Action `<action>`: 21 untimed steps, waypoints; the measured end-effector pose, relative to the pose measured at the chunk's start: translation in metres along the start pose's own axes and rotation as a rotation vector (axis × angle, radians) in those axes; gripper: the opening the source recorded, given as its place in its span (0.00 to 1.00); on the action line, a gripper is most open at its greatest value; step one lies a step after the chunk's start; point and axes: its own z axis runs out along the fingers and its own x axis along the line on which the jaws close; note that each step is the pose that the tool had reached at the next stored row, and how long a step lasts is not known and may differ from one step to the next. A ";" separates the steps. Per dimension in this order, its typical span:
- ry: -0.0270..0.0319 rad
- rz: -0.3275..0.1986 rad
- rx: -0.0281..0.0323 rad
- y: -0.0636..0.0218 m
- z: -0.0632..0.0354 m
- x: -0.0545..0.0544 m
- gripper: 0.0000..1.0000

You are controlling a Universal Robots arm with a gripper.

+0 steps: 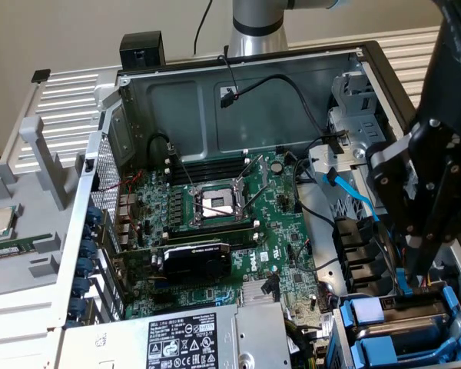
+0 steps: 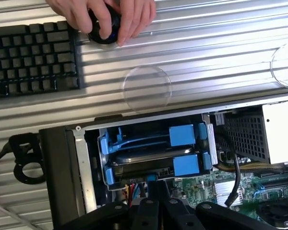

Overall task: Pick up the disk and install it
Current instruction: 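Insert the second disk wire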

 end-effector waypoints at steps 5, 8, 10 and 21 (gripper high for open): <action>0.0008 -0.025 -0.0007 -0.0004 0.0085 0.001 0.11; 0.0015 -0.045 -0.0012 -0.0006 0.0140 0.002 0.11; 0.0020 -0.061 -0.0016 -0.0007 0.0171 0.002 0.11; 0.0036 -0.113 -0.0030 0.0001 0.0222 0.002 0.11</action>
